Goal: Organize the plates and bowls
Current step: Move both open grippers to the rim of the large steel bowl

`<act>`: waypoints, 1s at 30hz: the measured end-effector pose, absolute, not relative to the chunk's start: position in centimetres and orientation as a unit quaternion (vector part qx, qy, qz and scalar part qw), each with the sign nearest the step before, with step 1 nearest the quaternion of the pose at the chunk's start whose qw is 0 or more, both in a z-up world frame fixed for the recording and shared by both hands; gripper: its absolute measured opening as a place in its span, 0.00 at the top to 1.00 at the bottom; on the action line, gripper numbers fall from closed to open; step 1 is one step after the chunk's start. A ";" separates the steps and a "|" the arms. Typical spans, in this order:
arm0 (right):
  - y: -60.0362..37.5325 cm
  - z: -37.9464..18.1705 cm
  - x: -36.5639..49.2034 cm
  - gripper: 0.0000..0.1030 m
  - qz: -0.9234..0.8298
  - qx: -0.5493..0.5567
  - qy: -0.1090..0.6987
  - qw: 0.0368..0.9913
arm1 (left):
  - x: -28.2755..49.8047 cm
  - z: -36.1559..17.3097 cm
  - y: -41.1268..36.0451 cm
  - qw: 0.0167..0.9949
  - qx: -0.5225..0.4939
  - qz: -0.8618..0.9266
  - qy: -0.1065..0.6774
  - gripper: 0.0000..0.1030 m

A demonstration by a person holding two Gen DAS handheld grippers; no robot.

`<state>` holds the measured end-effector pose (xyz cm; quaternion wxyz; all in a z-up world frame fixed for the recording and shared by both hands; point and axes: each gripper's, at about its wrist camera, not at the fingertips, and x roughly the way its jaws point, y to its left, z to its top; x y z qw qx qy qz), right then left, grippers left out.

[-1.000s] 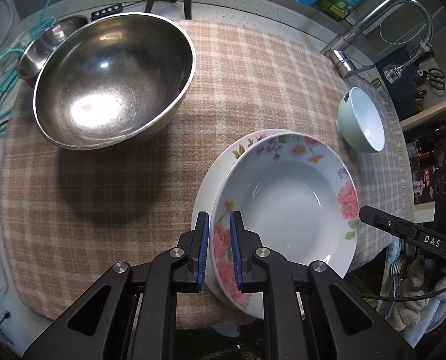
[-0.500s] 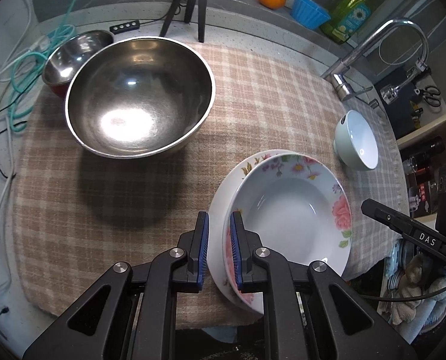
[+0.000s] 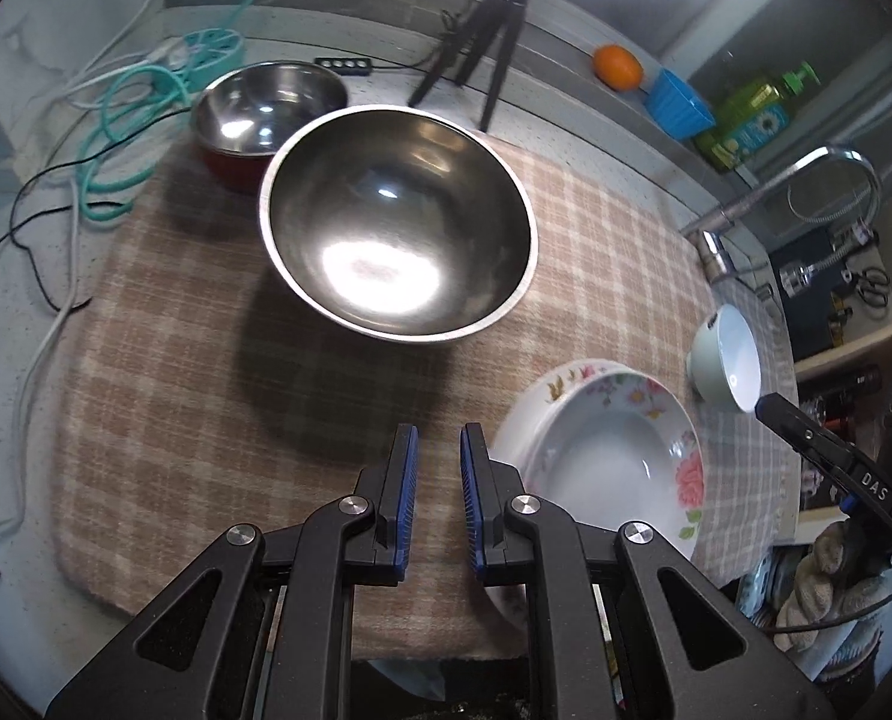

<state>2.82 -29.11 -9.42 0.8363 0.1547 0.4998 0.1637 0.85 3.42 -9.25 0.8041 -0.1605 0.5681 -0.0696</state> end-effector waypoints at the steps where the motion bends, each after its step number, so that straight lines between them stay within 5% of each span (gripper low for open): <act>1: -28.7 -9.2 3.2 0.76 0.170 0.153 0.498 0.836 | 1.0 -9.1 4.0 0.806 -0.165 -0.064 0.566 0.88; 30: -14.3 -13.0 16.0 0.76 0.222 0.099 0.595 0.766 | 8.9 -11.0 10.8 0.791 -0.211 -0.033 0.573 0.87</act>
